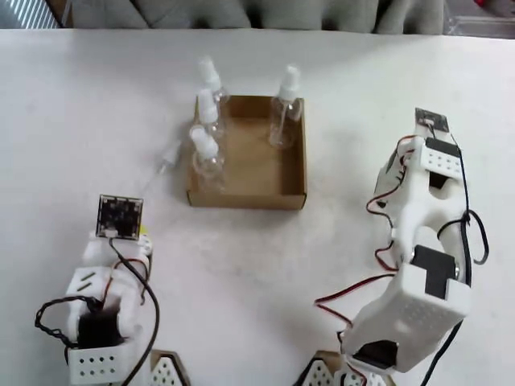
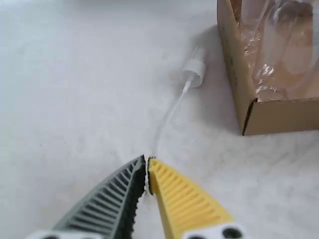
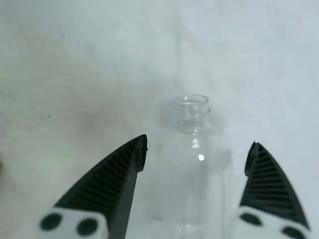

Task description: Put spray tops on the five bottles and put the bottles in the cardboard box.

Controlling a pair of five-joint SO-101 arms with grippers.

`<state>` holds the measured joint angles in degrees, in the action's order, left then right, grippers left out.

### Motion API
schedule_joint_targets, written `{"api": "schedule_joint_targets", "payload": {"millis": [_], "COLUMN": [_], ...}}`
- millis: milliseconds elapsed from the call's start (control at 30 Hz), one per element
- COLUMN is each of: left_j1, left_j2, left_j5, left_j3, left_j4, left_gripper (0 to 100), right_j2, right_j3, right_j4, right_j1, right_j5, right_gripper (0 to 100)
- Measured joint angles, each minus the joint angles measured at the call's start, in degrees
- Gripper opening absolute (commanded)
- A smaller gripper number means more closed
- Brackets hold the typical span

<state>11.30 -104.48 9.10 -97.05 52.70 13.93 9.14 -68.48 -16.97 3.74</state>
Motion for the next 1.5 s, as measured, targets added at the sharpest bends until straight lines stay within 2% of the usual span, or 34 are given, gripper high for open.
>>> {"api": "schedule_joint_targets", "payload": {"millis": [167,400,567,733,967,1500], "left_j1": [0.0,0.0,0.0,0.0,0.0,0.0], "left_j2": [0.0,0.0,0.0,0.0,0.0,0.0], "left_j5": [0.0,0.0,0.0,0.0,0.0,0.0], "left_j3": [0.0,0.0,0.0,0.0,0.0,0.0], "left_j4": [0.0,0.0,0.0,0.0,0.0,0.0], "left_gripper": [2,2,2,2,2,2], "right_j2": [-1.1,-1.1,1.8,1.9,1.9,1.9], "right_j3": [0.0,0.0,-0.3,-0.4,-0.4,-0.4], "right_j4": [-2.4,-2.6,-2.6,-2.6,-2.6,-2.6], "right_j1": [0.0,0.0,0.0,-0.2,-0.1,0.5], "right_j5": [-3.8,-4.6,-4.6,-4.6,-4.6,-1.3], "right_gripper": [27.4,23.6,24.5,31.5,26.9,26.6]}}
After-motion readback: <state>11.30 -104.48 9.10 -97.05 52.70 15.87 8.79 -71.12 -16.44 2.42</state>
